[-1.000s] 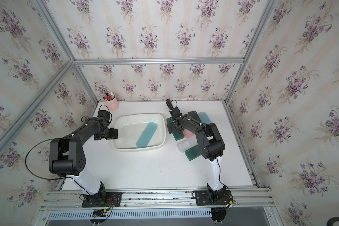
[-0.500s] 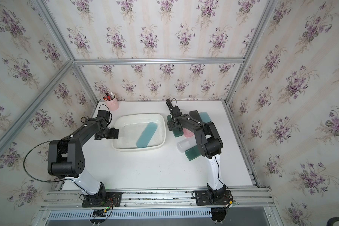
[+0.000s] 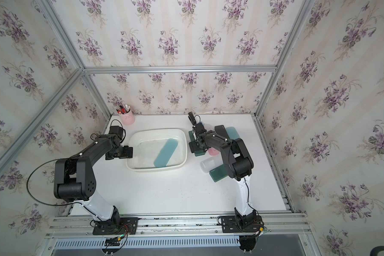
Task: Put the pencil case into the storage box
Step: Pick up the pencil case from the center of the board.
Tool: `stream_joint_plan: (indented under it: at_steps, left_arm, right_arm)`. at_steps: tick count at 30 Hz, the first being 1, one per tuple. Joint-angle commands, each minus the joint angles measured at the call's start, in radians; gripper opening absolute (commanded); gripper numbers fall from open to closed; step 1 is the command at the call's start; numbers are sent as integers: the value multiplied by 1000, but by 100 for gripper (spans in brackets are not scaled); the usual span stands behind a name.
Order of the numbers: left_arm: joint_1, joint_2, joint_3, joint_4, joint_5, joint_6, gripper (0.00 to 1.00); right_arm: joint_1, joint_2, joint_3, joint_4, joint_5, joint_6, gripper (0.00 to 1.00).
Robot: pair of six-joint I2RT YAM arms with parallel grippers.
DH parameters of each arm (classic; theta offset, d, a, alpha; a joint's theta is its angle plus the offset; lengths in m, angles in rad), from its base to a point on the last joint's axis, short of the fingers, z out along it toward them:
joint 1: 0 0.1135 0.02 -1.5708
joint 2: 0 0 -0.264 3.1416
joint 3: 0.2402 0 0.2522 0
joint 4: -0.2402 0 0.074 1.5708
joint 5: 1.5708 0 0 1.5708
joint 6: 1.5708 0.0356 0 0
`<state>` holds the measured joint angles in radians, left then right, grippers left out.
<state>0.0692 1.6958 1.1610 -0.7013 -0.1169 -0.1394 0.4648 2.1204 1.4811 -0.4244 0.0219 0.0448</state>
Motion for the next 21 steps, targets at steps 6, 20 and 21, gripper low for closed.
stream_joint_plan:
  at_steps: [6, 20, 21]
  left_arm:
    - [-5, -13, 1, 3, 14, 0, 98]
    - [-9, -35, -14, 35, 58, -8, 98]
    - [-9, -35, -16, 41, 64, -8, 98]
  right_arm:
    - [-1, 64, 48, -38, 51, 22, 71]
    - [2, -203, -53, -49, 14, 190, 62]
    - [9, -232, -56, -50, 10, 205, 62]
